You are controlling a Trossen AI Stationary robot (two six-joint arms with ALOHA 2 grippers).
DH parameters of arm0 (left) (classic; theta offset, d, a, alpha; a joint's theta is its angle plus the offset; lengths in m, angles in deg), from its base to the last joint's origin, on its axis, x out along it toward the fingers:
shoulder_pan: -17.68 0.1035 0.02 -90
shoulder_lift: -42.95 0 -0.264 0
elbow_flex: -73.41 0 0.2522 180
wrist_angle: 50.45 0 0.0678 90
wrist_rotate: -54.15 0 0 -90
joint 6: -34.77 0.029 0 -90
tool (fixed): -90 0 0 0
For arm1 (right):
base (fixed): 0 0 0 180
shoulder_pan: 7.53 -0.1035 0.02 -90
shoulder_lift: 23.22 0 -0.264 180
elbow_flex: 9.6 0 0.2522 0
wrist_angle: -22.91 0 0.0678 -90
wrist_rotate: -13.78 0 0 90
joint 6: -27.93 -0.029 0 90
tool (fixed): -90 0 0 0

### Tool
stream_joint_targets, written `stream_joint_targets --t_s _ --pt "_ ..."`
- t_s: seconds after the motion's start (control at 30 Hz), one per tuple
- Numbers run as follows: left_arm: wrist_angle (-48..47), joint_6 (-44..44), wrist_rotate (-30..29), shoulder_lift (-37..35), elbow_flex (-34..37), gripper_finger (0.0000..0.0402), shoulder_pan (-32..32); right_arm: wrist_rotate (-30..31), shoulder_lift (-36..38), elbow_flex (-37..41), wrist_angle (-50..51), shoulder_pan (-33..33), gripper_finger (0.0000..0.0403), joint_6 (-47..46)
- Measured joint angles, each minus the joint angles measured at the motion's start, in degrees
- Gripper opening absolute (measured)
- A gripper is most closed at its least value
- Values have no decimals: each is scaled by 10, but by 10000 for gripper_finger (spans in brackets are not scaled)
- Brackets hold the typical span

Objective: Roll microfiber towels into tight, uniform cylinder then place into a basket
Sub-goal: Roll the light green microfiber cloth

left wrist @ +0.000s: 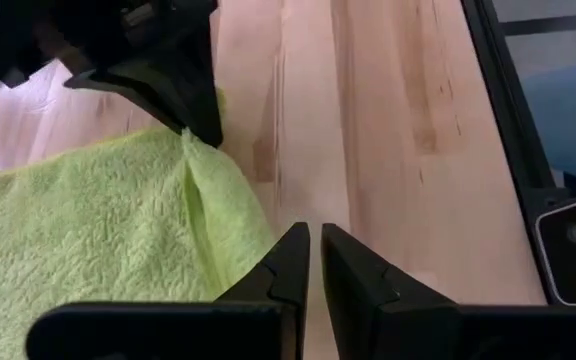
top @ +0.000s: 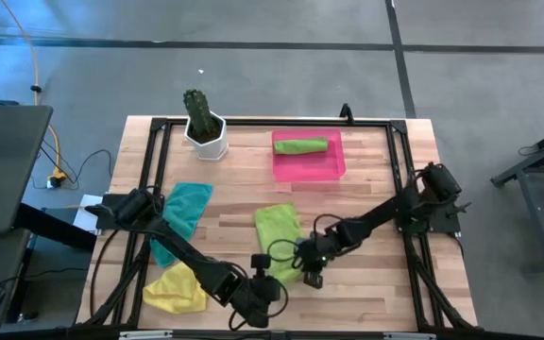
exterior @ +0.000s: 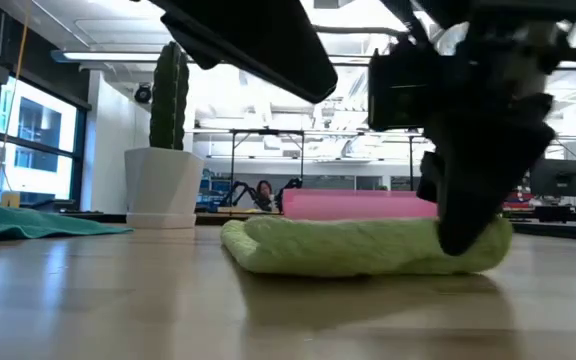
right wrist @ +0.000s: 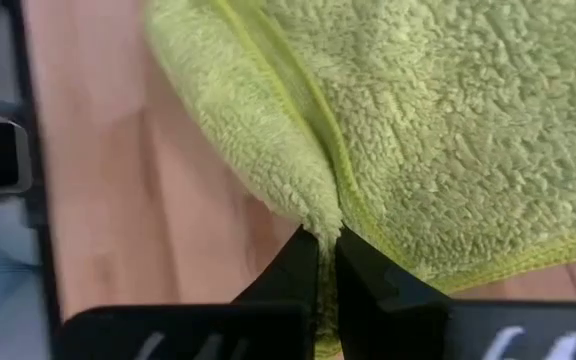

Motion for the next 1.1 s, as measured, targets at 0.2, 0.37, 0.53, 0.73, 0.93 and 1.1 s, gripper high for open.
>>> stream_joint_targets --t_s 0.2,0.37,0.53,0.73,0.93,1.1 --pt "-1 23 -2 0 0 23 1 -71 0 -1 -10 34 3 -47" --pt "-1 60 -3 4 0 23 0 -119 1 -2 -12 58 3 -54" --pt "-1 121 -9 37 0 23 0 -137 1 -2 -11 84 2 -87" --pt "-1 163 -98 64 0 23 1 -155 2 -2 16 109 2 -125" --pt "-5 156 -131 65 0 23 12 -156 -5 -3 54 118 2 -126" --pt "-13 134 -125 67 0 23 32 -155 -5 -3 54 118 2 -122"
